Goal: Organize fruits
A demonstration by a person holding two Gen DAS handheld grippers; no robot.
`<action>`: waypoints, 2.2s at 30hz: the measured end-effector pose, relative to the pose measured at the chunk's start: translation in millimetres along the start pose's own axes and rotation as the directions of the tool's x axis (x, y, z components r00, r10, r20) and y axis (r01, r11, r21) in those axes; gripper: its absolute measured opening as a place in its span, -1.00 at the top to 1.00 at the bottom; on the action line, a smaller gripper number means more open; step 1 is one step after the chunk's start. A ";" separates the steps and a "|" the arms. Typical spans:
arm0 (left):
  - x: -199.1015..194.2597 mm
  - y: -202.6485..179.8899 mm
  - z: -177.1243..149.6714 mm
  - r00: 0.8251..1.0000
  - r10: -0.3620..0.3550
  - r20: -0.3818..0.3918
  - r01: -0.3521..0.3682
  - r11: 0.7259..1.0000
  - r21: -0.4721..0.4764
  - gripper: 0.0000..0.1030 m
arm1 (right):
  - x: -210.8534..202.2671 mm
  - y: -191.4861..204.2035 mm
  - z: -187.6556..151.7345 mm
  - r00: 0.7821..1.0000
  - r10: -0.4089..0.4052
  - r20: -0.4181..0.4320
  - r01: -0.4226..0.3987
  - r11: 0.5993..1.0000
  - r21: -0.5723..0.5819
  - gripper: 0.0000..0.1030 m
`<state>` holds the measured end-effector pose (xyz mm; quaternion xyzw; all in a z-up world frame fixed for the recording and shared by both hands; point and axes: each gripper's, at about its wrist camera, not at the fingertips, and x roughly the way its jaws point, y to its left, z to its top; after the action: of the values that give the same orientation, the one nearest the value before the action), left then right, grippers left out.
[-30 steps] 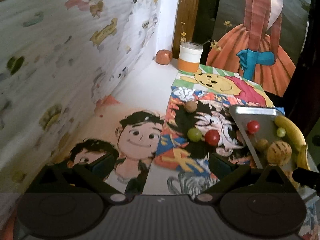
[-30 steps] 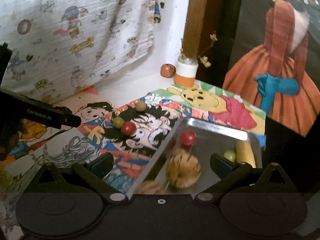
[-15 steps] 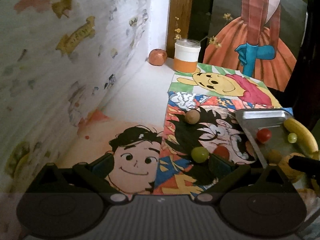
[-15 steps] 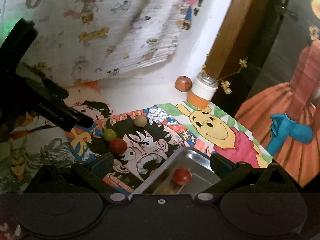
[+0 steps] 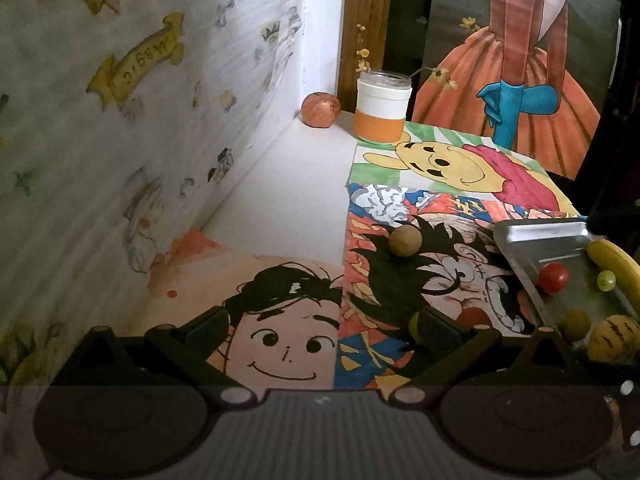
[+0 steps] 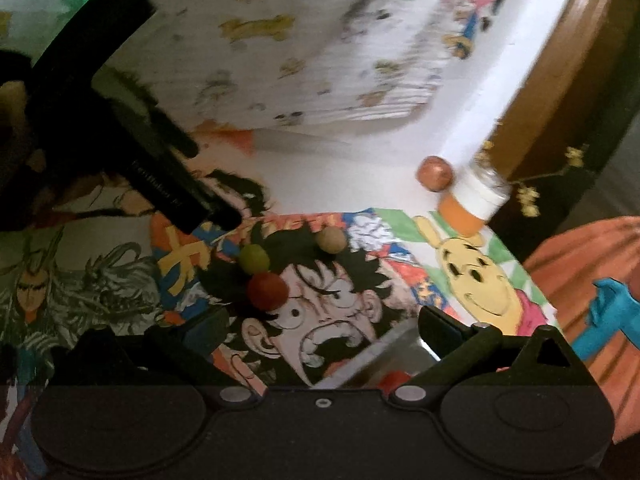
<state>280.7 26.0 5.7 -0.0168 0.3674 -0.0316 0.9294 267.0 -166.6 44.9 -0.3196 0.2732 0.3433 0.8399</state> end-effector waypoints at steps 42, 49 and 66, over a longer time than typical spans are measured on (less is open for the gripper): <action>86.9 -28.3 47.7 0.977 -0.210 0.024 0.209 0.977 0.028 0.01 | 59.7 -8.9 6.6 0.967 0.252 -0.029 -0.249 0.966 0.062 0.19; 91.5 -30.8 45.0 0.972 -0.236 -0.004 0.236 0.971 0.036 0.42 | 59.3 -8.7 6.7 0.968 0.249 -0.024 -0.247 0.967 0.058 0.31; 88.2 -29.6 45.0 0.973 -0.229 0.009 0.228 0.973 0.011 0.43 | 52.9 -12.6 -0.3 0.977 0.214 -0.013 -0.211 0.970 0.118 0.33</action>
<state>374.3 -9.5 -20.0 -0.0544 0.3579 -0.1401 0.9216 308.9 -152.6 13.2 -0.2433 0.3360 0.4108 0.8119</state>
